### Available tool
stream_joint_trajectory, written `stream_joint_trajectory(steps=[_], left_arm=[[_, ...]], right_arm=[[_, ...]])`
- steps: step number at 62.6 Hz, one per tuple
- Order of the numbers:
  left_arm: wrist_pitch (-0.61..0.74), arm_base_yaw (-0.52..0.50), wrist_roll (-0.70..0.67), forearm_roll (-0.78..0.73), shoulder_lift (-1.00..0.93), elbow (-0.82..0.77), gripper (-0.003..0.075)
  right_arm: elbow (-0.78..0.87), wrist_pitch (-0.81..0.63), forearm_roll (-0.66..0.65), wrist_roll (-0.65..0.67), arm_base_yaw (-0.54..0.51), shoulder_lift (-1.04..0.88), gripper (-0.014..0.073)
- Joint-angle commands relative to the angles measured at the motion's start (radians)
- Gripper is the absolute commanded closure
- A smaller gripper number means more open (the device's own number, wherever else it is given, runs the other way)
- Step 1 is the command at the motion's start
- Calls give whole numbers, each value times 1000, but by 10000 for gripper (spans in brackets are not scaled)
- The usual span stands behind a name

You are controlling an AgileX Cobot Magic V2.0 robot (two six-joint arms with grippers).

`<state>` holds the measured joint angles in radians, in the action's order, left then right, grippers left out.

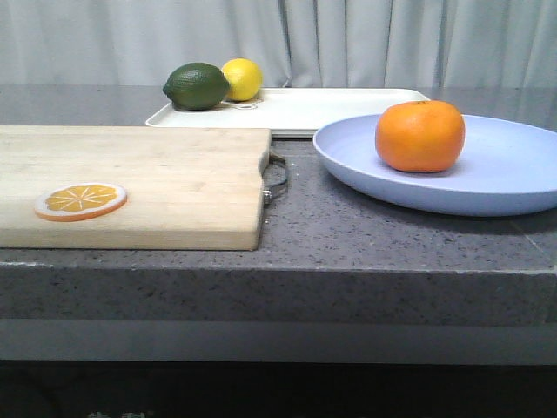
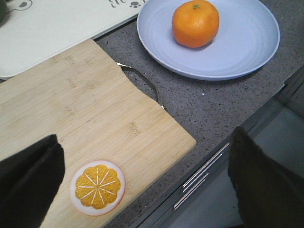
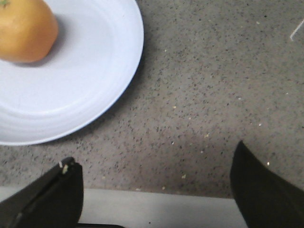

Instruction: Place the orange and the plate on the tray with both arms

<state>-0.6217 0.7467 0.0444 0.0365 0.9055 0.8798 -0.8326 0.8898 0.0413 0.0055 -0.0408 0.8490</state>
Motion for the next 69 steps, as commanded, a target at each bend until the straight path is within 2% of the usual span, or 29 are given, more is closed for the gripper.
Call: stream_joint_trajectory(steps=[1,6,14,27,52,58,69], left_arm=[[56,-3,-11,8,-58,8,46],[48,-3,-11,8,-97,2,46],[41,-3,-11,8,-136,-2,46],[40,-3,-11,8,-148,-2,46],[37,-3,-11,8,-148,-2,46],[37,-3,-11,8,-148,-2,46],[37,-3,-11,8,-148,-2,46]], right_arm=[[-113,4,5,3,-47,95,-39],[-170,31,41,-26,-102,174,-39],[-221,60,202,-118,-169,281,-39],[-231,79,492,-280,-181,446,-39],[-231,56,671,-354,-180,641,-33],[-231,56,697,-369,-180,659,41],[-231,51,708,-372,-180,673,287]])
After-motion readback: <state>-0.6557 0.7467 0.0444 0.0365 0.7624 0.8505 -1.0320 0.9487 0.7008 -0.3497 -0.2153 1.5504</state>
